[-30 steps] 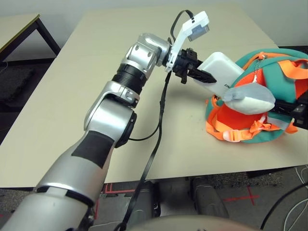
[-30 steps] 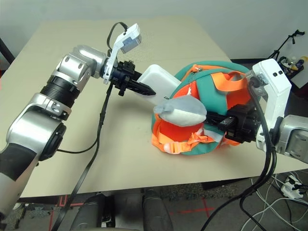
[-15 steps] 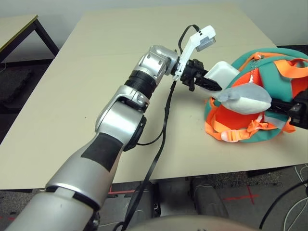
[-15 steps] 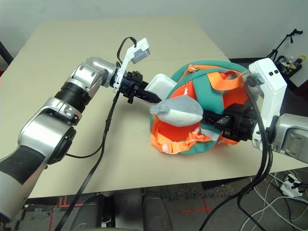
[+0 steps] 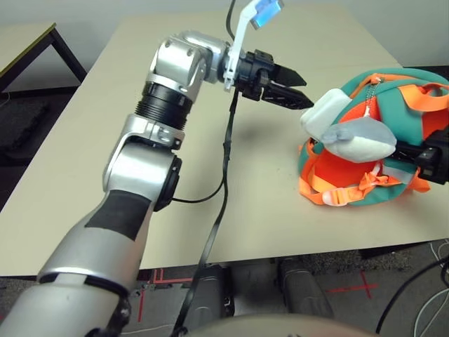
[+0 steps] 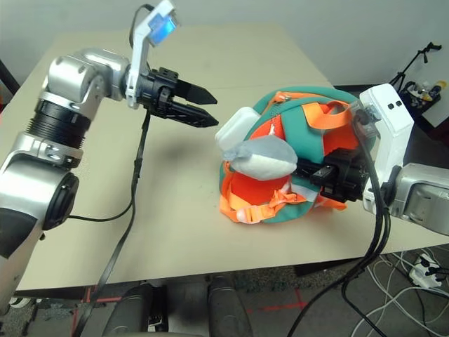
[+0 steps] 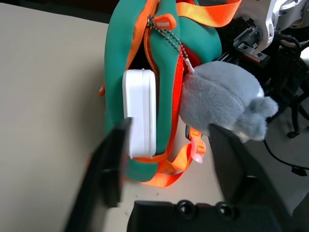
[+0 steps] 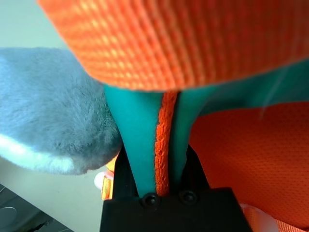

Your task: Put the pencil case into the backpack and zip it.

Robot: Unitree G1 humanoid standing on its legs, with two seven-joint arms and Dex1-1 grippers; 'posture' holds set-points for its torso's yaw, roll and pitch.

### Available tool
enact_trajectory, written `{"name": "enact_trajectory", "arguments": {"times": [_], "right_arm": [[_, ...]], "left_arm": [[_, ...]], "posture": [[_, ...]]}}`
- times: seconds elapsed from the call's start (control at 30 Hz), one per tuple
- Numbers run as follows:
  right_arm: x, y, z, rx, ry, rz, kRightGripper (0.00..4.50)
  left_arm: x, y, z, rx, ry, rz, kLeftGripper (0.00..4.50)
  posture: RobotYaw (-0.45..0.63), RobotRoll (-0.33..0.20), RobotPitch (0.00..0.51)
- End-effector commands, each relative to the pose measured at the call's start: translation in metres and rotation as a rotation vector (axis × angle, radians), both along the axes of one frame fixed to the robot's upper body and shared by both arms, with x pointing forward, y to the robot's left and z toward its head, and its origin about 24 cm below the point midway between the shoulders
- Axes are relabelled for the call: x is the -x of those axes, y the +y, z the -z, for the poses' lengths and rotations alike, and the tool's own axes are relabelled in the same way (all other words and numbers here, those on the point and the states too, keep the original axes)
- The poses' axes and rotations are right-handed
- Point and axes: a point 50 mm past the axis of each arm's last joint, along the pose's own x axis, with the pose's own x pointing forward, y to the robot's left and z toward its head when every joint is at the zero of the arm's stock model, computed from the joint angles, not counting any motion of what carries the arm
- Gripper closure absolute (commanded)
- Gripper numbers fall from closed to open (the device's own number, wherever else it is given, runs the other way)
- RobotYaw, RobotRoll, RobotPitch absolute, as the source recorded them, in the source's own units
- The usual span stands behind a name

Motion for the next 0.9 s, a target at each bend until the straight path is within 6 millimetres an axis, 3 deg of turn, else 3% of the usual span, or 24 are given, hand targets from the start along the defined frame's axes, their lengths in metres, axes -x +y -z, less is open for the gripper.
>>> {"name": "enact_trajectory", "arguments": {"times": [0.03, 0.2, 0.43, 0.9], "right_arm": [[-0.001, 0.004, 0.003, -0.002, 0.013, -0.031, 4.31], [-0.002, 0.004, 0.003, -0.001, 0.009, -0.032, 4.31], [-0.001, 0.004, 0.002, -0.002, 0.003, -0.027, 4.31], [-0.001, 0.006, 0.004, -0.009, 0.004, -0.026, 4.31]], "left_arm": [[-0.004, -0.004, 0.009, -0.030, 0.003, -0.009, 2.91], [-0.011, -0.009, 0.017, -0.041, 0.023, -0.040, 4.50], [-0.021, -0.014, 0.031, -0.058, 0.042, -0.079, 4.50], [-0.019, -0.020, 0.041, -0.087, 0.068, -0.052, 4.50]], "posture": [[-0.16, 0.000, 0.071], [-0.18, 0.000, 0.066], [-0.19, 0.000, 0.068], [-0.19, 0.000, 0.083]]}}
